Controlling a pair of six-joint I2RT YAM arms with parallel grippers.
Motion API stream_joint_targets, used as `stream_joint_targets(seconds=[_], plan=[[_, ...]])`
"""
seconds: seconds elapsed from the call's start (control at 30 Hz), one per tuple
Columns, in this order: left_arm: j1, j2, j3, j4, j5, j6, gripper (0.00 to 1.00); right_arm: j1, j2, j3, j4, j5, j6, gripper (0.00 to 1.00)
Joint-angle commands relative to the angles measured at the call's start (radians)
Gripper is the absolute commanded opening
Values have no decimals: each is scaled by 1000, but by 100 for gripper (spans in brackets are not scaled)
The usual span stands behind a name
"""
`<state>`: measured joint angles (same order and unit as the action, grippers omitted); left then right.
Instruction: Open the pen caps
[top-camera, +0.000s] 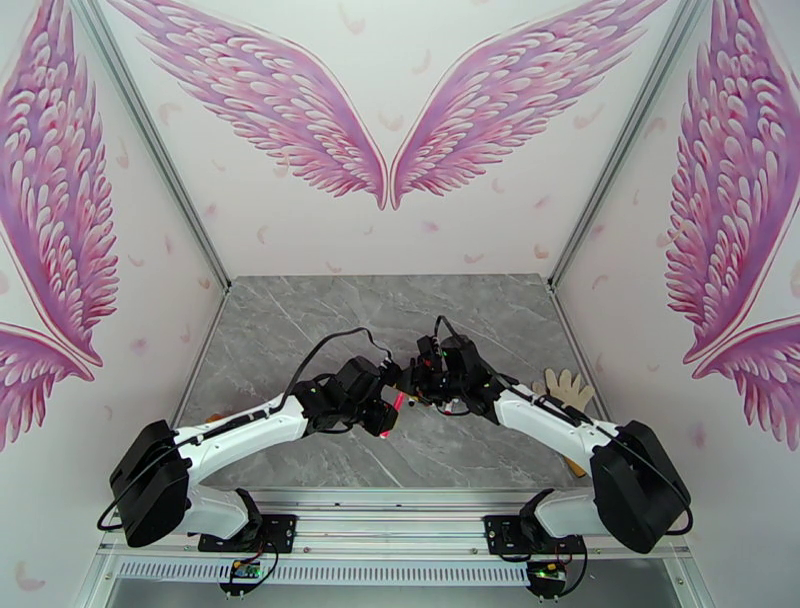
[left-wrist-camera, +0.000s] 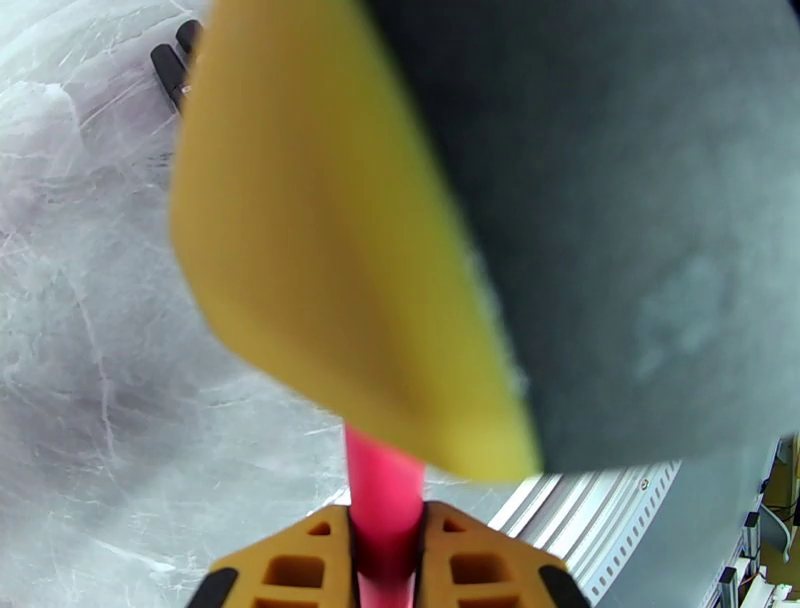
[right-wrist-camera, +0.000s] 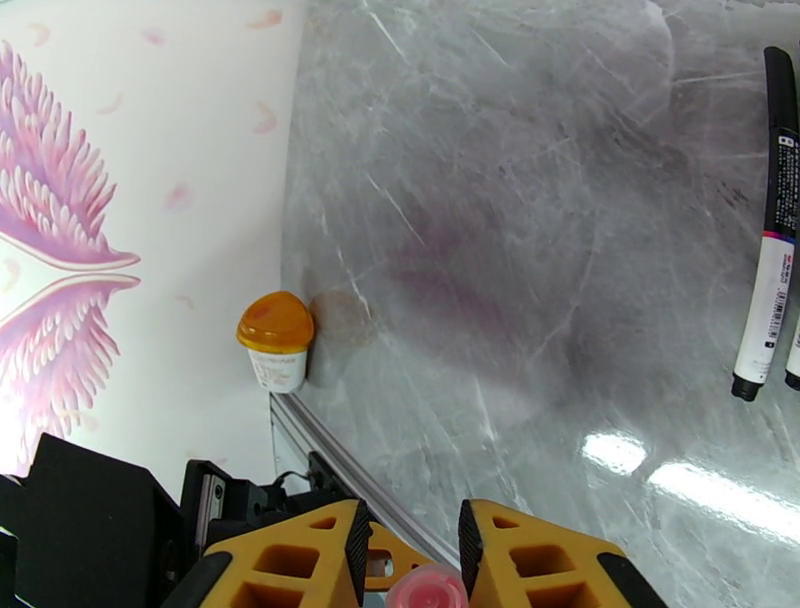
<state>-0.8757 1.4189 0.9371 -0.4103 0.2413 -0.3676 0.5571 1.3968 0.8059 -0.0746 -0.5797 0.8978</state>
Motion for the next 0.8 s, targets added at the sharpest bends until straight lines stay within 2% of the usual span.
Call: stream_joint_targets(seconds=[0.0, 0.37, 0.57, 0.77], plan=[[-5, 11, 37, -10, 7, 1, 19, 12, 13, 29, -32, 21, -26, 29], [-5, 11, 39, -21, 17, 3, 19, 14, 5, 40, -63, 45, -49, 18], [2, 3, 20, 8, 71, -5, 27, 14, -16, 46, -74, 51, -65, 14], [39, -23, -21, 53, 152, -10, 41, 15, -36, 55, -72, 10, -57, 13]])
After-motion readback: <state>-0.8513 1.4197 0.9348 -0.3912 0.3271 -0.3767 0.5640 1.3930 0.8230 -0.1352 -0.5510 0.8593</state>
